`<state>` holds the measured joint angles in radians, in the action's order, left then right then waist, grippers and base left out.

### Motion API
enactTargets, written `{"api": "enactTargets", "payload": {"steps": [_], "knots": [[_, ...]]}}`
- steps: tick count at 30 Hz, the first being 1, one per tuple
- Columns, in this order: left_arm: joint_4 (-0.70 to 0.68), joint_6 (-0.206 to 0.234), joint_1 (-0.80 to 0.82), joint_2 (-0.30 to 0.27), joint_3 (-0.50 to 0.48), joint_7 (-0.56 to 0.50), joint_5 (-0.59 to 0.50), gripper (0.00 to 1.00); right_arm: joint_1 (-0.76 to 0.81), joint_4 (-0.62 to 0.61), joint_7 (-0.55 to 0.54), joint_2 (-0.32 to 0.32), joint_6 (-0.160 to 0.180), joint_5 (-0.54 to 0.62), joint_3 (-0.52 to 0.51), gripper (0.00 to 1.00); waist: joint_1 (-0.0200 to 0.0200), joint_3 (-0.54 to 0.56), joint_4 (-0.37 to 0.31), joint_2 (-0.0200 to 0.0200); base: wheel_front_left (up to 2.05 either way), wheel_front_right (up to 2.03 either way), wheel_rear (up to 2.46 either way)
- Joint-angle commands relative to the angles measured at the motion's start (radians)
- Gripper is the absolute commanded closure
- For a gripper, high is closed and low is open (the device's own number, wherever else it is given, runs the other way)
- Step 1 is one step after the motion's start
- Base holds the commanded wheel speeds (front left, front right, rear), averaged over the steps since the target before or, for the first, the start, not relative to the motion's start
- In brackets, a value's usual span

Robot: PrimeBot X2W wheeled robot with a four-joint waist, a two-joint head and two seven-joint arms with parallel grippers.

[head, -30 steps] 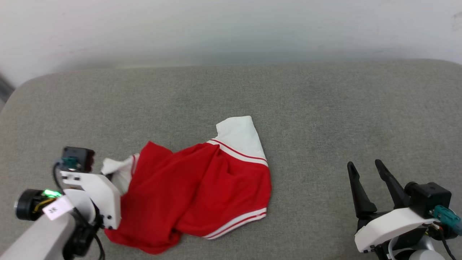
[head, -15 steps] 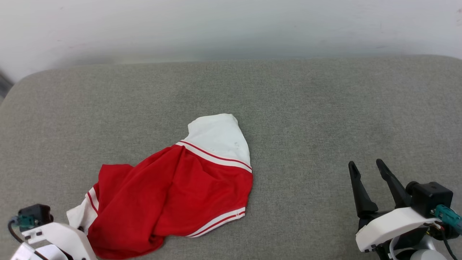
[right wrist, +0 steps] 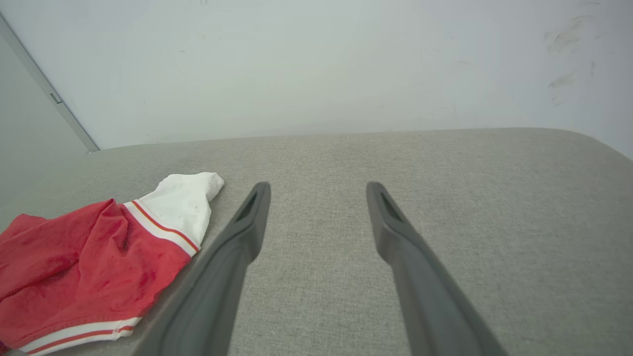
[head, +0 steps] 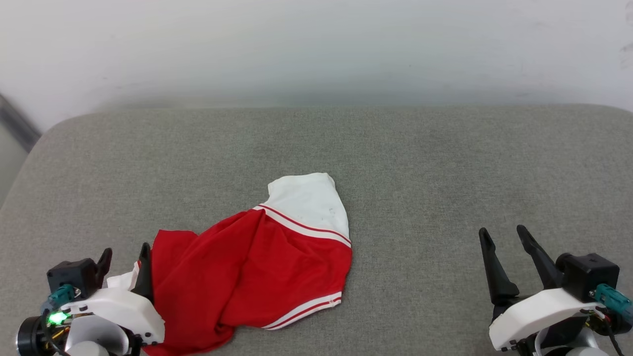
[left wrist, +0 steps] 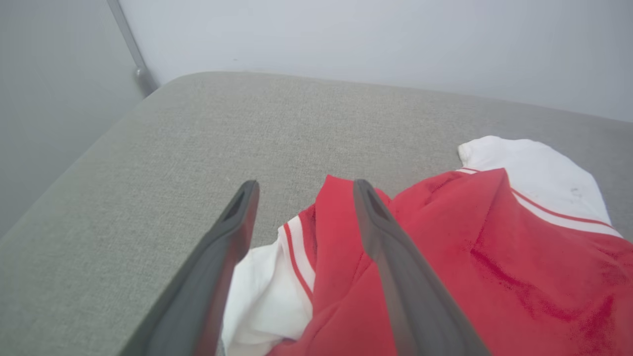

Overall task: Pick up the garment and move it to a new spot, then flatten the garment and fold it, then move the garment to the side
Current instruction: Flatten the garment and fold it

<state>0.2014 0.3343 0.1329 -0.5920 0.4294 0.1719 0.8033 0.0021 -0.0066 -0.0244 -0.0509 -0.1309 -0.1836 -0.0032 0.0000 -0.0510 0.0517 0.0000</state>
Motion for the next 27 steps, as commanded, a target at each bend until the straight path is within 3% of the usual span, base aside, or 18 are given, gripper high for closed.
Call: {"api": "enactTargets", "payload": {"steps": [1, 9, 14, 20, 27], "knots": [[-0.021, 0.002, 0.013, 0.008, 0.008, 0.025, -0.022, 0.0, 0.009, -0.002, -0.002, 0.0, 0.0, 0.007, 0.001, 0.0, 0.0, 0.016, 0.001, 0.0, 0.0, 0.0, 0.0], [-0.143, 0.032, -0.021, 0.034, 0.039, 0.073, -0.104, 0.0, 0.033, -0.008, -0.018, 0.0, 0.0, 0.011, 0.003, 0.0, 0.0, 0.055, -0.003, 0.0, 0.0, 0.0, 0.0], [-0.245, 0.075, -0.08, 0.049, 0.05, 0.082, -0.132, 0.0, 0.05, -0.013, -0.026, 0.0, 0.0, 0.004, -0.006, 0.0, 0.0, 0.072, -0.002, 0.0, 0.0, 0.0, 0.0], [-0.286, 0.09, -0.081, 0.052, 0.061, 0.072, -0.139, 0.0, 0.025, 0.009, -0.063, 0.0, 0.0, -0.011, -0.001, 0.0, 0.0, 0.064, -0.001, 0.0, 0.0, 0.0, 0.0], [-0.297, 0.081, -0.041, 0.062, 0.062, 0.078, -0.15, 0.0, -0.085, 0.091, -0.234, 0.0, 0.0, -0.055, 0.028, 0.0, 0.0, 0.007, 0.023, 0.0, 0.0, 0.0, 0.0]]}}
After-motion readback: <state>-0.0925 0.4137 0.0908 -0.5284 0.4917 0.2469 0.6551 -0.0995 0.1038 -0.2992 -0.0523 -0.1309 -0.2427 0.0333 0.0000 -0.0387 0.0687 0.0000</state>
